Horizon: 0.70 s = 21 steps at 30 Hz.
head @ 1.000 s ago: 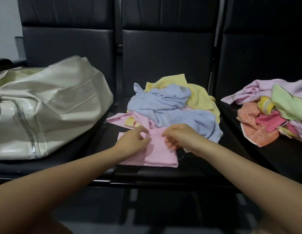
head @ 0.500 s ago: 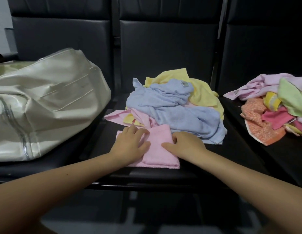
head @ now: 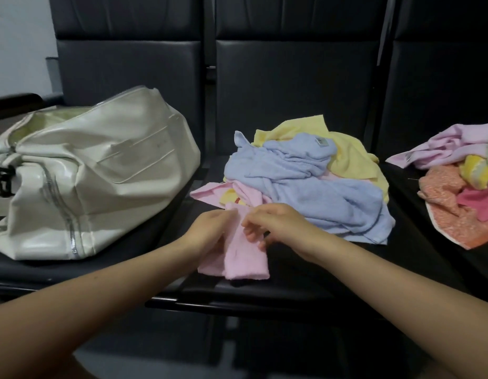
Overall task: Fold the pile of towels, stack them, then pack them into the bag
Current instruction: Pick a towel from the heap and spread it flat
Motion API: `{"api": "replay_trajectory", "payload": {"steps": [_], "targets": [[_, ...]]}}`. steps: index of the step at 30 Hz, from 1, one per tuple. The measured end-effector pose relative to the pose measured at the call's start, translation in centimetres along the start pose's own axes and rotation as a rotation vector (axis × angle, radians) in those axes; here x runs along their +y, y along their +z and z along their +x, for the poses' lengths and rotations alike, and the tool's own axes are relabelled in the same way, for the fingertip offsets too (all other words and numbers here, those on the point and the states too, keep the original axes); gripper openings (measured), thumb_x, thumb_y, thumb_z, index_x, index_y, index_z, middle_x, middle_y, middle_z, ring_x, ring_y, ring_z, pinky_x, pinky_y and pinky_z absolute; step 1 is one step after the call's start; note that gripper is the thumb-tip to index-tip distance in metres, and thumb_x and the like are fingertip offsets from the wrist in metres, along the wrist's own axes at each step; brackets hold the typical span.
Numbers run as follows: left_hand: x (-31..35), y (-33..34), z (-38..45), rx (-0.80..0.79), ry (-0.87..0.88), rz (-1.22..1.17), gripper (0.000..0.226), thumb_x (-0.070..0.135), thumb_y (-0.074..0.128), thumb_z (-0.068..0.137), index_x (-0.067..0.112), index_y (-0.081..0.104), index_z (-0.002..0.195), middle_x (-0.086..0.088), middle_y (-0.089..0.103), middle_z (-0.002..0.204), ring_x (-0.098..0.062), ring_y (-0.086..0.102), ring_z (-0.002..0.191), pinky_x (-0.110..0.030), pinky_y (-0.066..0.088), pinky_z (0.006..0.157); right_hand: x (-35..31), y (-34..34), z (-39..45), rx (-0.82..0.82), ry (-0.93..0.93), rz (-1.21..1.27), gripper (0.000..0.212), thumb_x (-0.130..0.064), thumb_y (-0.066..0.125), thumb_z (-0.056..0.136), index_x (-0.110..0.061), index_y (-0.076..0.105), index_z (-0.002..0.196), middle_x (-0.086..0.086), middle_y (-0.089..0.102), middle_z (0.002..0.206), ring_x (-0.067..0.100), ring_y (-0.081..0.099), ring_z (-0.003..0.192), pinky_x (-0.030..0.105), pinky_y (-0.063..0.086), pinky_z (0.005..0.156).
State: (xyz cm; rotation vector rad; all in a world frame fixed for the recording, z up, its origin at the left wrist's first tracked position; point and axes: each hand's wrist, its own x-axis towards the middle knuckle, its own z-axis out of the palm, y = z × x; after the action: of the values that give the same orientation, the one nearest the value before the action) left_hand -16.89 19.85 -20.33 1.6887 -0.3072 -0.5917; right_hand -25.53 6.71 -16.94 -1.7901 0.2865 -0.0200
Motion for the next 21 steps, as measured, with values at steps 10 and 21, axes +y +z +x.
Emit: {"api": "replay_trajectory", "payload": {"steps": [10, 21], "targets": [[-0.1, -1.3, 1.6, 0.231, 0.209, 0.538, 0.029, 0.019, 0.041, 0.1, 0.011, 0.051, 0.074, -0.001, 0.054, 0.076, -0.02, 0.049, 0.074, -0.032, 0.034, 0.063, 2.1, -1.0, 0.3, 0.166, -0.01, -1.027, 0.046, -0.059, 0.054, 0.087, -0.014, 0.06, 0.088, 0.002, 0.063, 0.107, 0.022, 0.06, 0.097, 0.031, 0.044, 0.073], [-2.9, -2.1, 1.4, 0.302, 0.408, 0.839, 0.023, 0.022, 0.051, 0.096, 0.007, 0.058, 0.113, -0.009, 0.059, 0.103, -0.027, 0.056, 0.098, -0.037, 0.042, 0.084, 1.8, 1.0, 3.2, 0.061, 0.094, -0.76, 0.048, -0.046, 0.069, 0.082, -0.022, 0.034, 0.058, -0.005, 0.036, 0.061, 0.009, 0.032, 0.057, 0.026, 0.025, 0.051]]}}
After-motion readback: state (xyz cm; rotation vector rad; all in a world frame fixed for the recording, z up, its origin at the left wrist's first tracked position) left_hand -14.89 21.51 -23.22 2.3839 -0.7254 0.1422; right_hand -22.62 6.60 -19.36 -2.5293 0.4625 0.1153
